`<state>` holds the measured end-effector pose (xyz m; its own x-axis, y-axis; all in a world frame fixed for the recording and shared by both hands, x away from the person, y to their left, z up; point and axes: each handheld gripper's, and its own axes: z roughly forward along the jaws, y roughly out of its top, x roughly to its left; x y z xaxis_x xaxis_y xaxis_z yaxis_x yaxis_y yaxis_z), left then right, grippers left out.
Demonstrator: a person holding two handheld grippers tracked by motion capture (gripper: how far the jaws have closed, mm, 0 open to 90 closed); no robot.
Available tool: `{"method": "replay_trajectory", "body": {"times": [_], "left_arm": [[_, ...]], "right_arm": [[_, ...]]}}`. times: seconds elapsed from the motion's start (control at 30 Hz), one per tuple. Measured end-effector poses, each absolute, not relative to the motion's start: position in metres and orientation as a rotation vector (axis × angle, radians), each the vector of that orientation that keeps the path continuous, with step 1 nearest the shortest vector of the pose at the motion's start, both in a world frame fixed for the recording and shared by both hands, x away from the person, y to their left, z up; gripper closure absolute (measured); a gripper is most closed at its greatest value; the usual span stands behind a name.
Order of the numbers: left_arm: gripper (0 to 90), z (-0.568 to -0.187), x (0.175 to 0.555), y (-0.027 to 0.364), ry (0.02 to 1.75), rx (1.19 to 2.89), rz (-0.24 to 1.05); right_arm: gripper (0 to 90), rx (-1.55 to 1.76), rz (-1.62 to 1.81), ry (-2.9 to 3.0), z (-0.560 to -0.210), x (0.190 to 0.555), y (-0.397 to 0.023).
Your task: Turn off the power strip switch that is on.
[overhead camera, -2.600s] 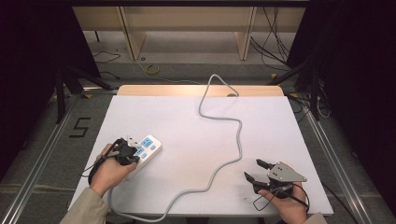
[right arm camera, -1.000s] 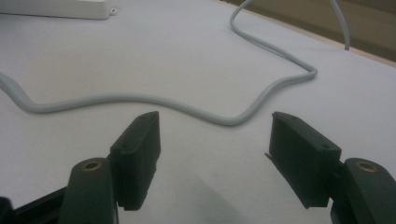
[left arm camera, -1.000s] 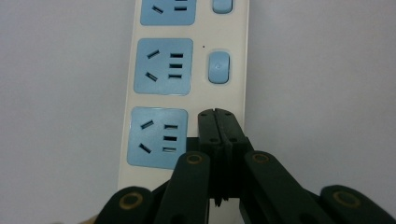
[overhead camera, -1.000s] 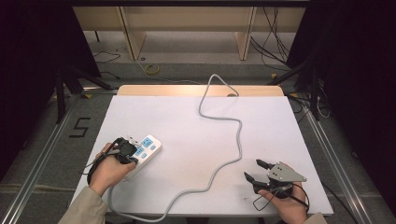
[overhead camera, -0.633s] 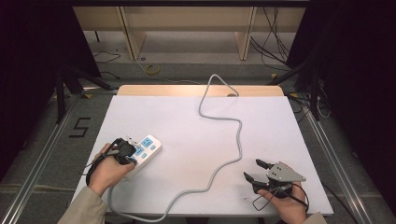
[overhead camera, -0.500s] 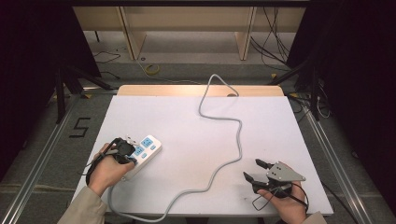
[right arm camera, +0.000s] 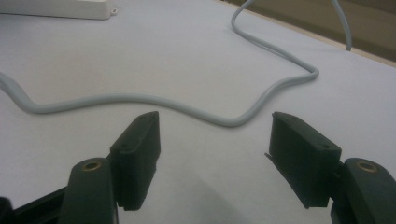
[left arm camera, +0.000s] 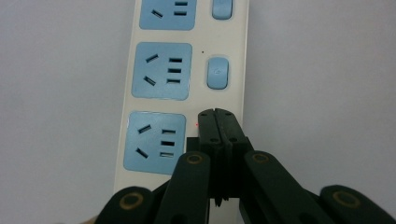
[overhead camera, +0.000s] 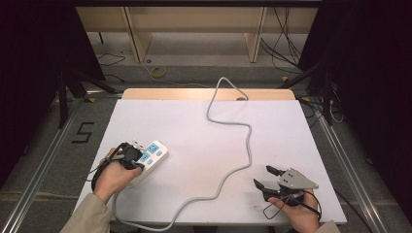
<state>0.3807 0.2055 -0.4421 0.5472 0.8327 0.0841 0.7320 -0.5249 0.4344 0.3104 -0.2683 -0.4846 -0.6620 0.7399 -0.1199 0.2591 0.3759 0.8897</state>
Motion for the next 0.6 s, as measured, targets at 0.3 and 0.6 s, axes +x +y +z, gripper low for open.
{"method": "replay_trajectory", "body": {"times": [0.3,0.6], "left_arm": [[90.0,-0.4425,0.3816,0.2068,1.283,2.453,0.383],[90.0,-0.4426,0.3805,0.2047,1.270,2.465,0.404]], "right_arm": [[34.6,0.861,1.244,2.128,-0.4841,0.3085,-0.2696],[34.6,0.859,1.243,2.127,-0.4837,0.3079,-0.2697]]}}
